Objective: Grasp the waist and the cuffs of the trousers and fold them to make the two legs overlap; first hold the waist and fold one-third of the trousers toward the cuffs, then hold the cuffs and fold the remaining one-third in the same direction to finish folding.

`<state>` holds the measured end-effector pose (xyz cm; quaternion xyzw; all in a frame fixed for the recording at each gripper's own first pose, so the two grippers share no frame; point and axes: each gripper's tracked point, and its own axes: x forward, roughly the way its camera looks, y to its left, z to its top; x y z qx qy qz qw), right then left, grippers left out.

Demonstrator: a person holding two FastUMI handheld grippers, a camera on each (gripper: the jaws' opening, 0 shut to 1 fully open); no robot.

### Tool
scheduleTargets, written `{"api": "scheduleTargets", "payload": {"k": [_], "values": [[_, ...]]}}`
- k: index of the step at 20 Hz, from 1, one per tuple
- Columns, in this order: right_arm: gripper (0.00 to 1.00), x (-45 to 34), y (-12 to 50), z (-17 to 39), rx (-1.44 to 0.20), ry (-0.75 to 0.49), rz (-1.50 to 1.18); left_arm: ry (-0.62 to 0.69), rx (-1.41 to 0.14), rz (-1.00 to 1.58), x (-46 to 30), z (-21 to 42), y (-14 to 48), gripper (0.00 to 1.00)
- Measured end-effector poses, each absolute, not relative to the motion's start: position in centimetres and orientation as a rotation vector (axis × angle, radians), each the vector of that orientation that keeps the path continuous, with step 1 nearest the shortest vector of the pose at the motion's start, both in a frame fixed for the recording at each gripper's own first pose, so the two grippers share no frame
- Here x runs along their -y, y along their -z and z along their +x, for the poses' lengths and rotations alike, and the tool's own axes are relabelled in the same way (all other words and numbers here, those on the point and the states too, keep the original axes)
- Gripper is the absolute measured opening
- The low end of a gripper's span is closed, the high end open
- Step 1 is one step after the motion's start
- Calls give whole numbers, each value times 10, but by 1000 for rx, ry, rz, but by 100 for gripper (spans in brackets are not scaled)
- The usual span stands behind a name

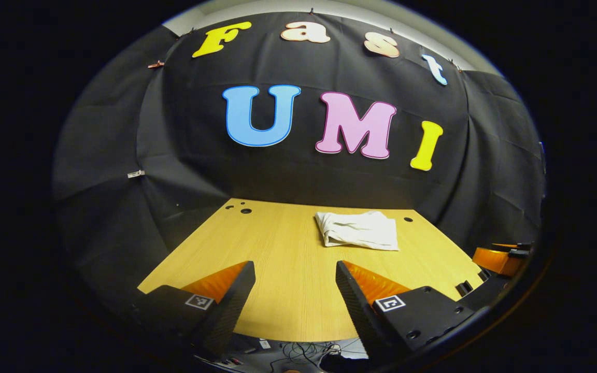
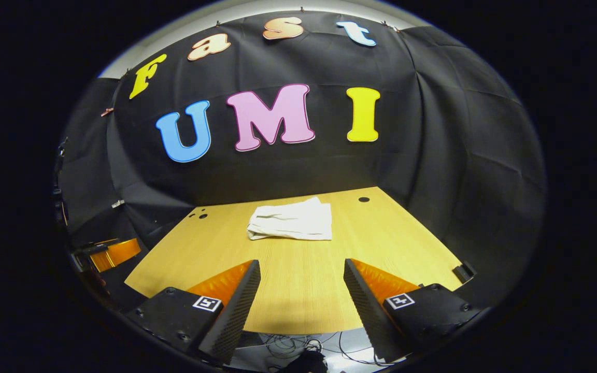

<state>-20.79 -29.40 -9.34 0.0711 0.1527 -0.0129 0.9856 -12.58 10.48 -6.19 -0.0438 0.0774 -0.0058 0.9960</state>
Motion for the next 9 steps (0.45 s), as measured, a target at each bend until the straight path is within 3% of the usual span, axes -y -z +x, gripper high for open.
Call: {"api": "scheduleTargets", "payload": {"k": [9], "values": [[99, 272, 100, -228, -298, 15, 150, 60, -156, -89, -103, -156, 67, 97]]}}
